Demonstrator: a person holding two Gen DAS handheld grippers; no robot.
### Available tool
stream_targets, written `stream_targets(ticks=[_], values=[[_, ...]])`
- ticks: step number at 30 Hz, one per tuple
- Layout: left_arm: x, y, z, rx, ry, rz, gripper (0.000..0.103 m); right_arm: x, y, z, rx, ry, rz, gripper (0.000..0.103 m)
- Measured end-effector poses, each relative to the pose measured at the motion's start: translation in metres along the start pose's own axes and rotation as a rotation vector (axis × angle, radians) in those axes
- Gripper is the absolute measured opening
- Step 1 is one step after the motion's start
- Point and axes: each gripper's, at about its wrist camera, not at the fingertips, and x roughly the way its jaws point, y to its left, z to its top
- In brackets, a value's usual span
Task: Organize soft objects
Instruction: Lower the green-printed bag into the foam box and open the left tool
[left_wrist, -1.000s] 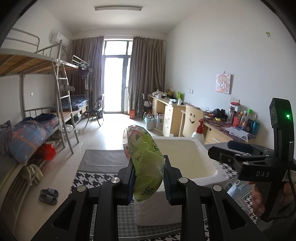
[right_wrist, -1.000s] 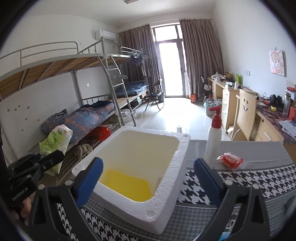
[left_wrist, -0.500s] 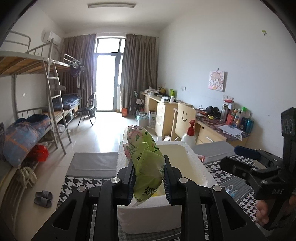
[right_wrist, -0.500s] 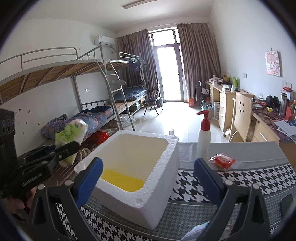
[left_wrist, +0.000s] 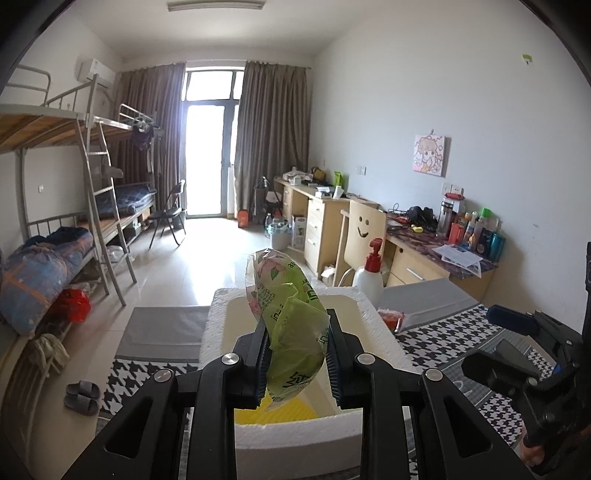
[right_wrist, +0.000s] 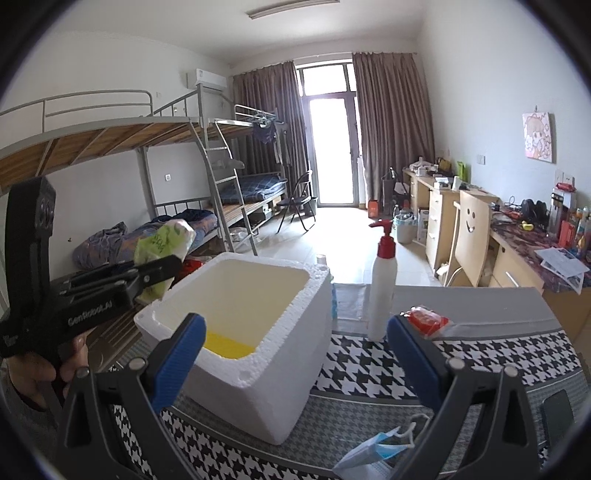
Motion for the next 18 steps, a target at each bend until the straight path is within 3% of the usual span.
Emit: stream_targets(ticks=[18], values=[[0.035, -0.023, 0.004, 0.027, 0.058, 0.012, 0.028, -0.008, -0.028, -0.012, 0.042, 0.008, -0.033, 0.1]])
